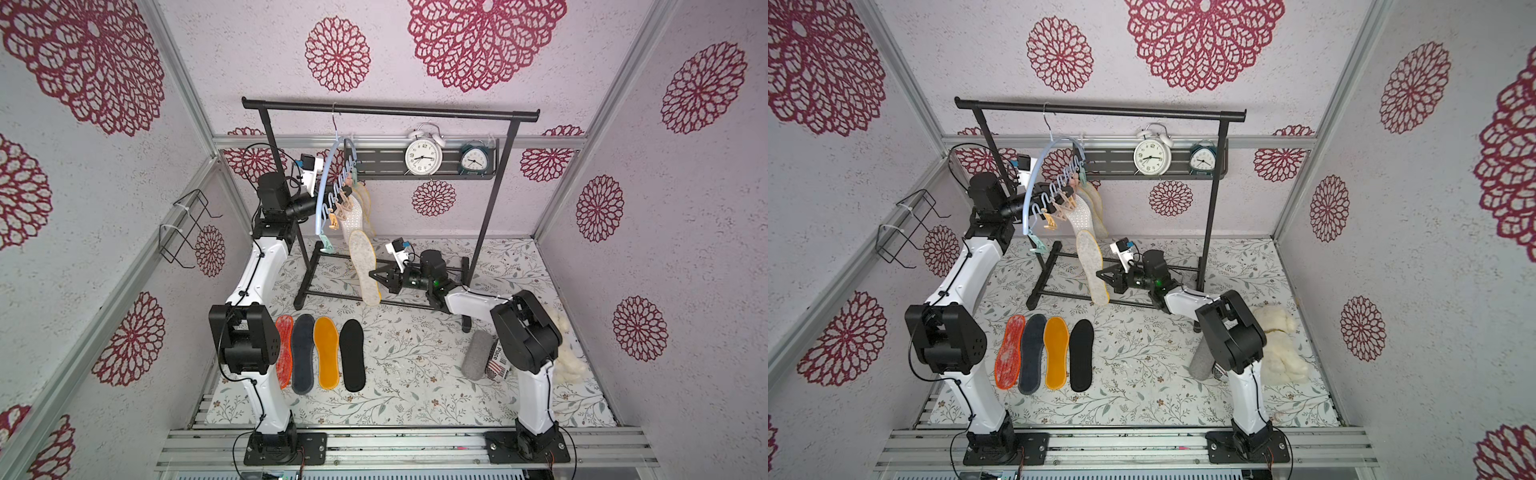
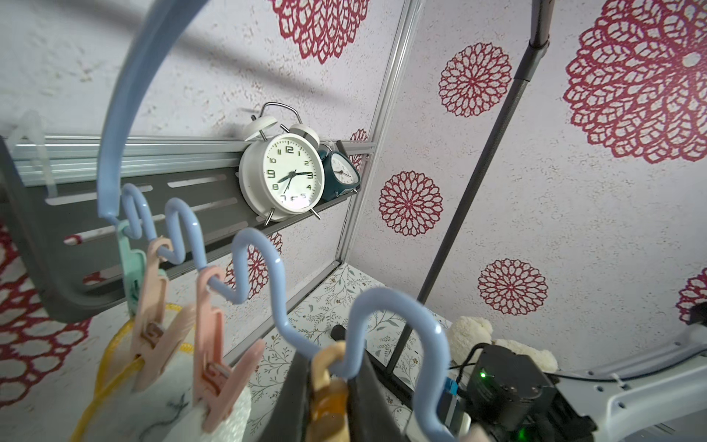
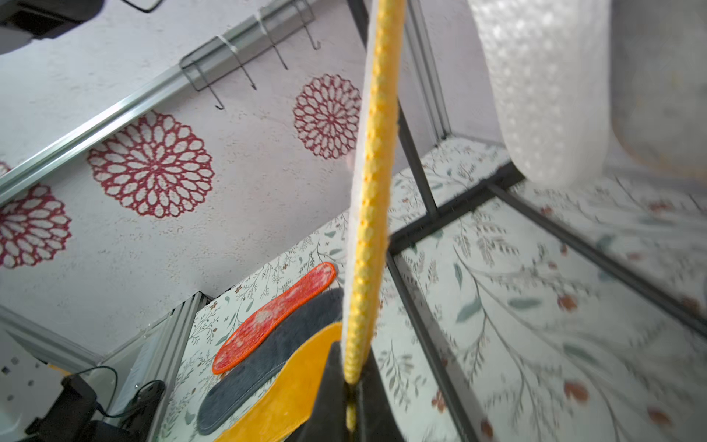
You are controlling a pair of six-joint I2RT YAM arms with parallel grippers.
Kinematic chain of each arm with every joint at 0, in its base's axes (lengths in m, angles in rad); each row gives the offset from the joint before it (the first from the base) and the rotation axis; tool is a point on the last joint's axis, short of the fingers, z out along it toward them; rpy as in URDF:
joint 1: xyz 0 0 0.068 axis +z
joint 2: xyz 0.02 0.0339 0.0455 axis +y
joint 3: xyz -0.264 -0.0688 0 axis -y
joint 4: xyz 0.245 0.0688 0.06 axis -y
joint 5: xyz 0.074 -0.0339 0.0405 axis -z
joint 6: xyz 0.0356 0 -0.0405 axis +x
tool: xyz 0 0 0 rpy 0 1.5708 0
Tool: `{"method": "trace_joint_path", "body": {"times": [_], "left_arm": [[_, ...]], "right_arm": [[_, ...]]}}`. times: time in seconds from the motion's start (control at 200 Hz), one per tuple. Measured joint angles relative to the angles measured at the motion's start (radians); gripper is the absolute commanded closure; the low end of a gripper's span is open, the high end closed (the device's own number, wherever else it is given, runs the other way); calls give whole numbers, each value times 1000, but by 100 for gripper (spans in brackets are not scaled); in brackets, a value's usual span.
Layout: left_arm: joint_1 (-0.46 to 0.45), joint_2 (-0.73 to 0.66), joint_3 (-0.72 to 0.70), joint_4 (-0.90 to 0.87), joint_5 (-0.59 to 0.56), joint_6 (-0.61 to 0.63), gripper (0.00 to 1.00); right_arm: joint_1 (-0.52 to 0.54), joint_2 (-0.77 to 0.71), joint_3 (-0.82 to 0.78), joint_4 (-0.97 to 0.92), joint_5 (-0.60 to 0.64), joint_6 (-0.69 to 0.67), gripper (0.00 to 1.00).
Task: Take the shoe insoles off the hanger
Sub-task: Open the clamp at the hanger, then place the insole at the center of the board.
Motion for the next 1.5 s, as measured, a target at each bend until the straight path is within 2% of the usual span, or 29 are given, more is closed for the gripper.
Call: {"method": "trace_joint_path", "body": {"times": [0.145, 0.305, 0.39, 0.5, 0.71, 0.901, 0.966, 1.071, 1.131, 1.186, 1.386, 1.501], "left_arm": [[1, -5, 6, -38, -37, 39, 100], [4, -6, 14, -61, -65, 61, 100], [4, -6, 14, -65, -78, 64, 100], [4, -10, 14, -67, -85, 65, 100], [4, -21, 5, -79, -98, 76, 100], [4, -35, -10, -89, -100, 90, 100], [4, -43, -17, -92, -102, 92, 100], [6, -52, -19, -100, -103, 100, 100], [7, -58, -26, -105, -103, 103, 100], [8, -62, -29, -108, -103, 106, 100], [10, -63, -35, -108, -98, 111, 100], [11, -71, -38, -113, -98, 117, 100]], "right_arm": [[62, -213, -33, -375, 307, -31, 100], [191, -433, -90, -744, 594, 42, 100], [257, -445, -82, -917, 686, 119, 100], [326, -350, -49, -1100, 766, 217, 100], [379, -64, 72, -1303, 795, 328, 100], [389, 36, 183, -1347, 792, 351, 100], [392, 60, 223, -1347, 774, 351, 94], [400, 100, 272, -1337, 741, 354, 76], [409, 114, 281, -1323, 723, 350, 61], [417, 120, 282, -1309, 695, 333, 51], [429, 114, 277, -1216, 624, 286, 49], [407, 49, 194, -1130, 606, 263, 52]]}}
